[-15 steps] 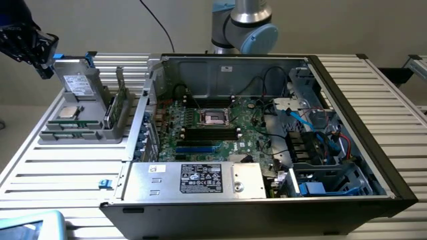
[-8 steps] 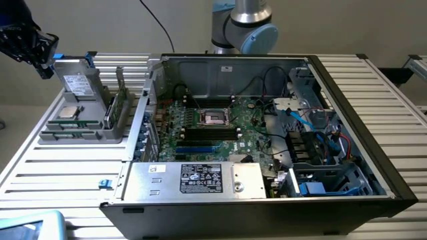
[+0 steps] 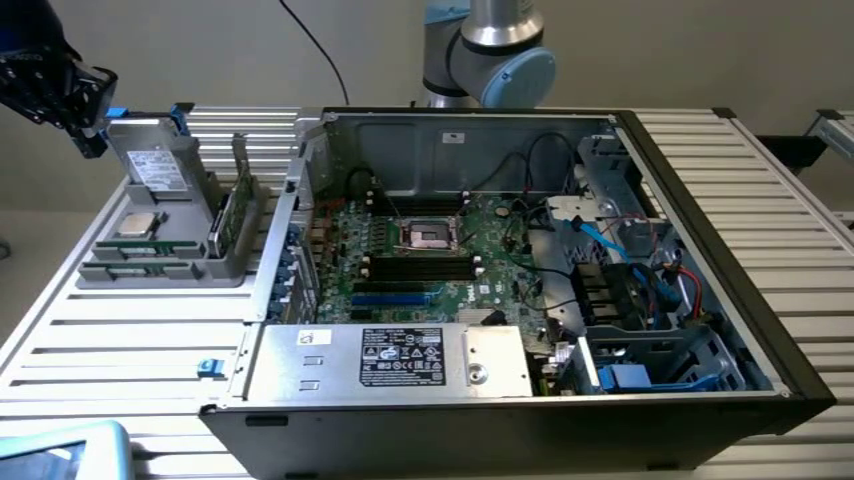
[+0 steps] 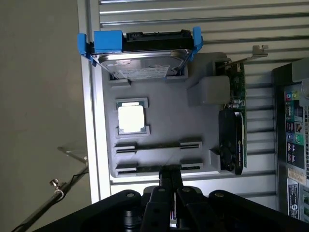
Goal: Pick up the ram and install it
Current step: 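Pick up the ram and move it above insertion slot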
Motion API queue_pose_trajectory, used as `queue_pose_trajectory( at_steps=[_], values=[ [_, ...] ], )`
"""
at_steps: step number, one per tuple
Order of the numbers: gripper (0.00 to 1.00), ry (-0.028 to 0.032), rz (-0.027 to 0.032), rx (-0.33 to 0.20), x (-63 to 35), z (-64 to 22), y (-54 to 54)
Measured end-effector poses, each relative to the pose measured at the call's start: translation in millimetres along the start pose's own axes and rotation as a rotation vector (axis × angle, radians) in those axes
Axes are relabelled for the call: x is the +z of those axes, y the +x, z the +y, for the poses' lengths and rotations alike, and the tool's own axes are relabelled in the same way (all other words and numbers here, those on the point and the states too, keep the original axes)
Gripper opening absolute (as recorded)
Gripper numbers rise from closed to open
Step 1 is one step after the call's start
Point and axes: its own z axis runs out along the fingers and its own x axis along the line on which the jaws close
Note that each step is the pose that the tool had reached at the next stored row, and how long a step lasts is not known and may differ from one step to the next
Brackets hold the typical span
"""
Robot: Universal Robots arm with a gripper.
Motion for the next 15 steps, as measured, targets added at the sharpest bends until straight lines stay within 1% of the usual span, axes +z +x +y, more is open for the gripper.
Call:
queue_pose_trajectory(
  at_steps=[2, 3, 15],
  values=[
    [0.11, -0.0001, 0.0002, -0.007, 0.0, 0.4, 0.0],
    [0.11, -0.0004, 0.0007, -0.022, 0.0, 0.5, 0.0],
    [0.11, -0.0048, 0.0073, -0.24, 0.2, 0.5, 0.1]
  ],
)
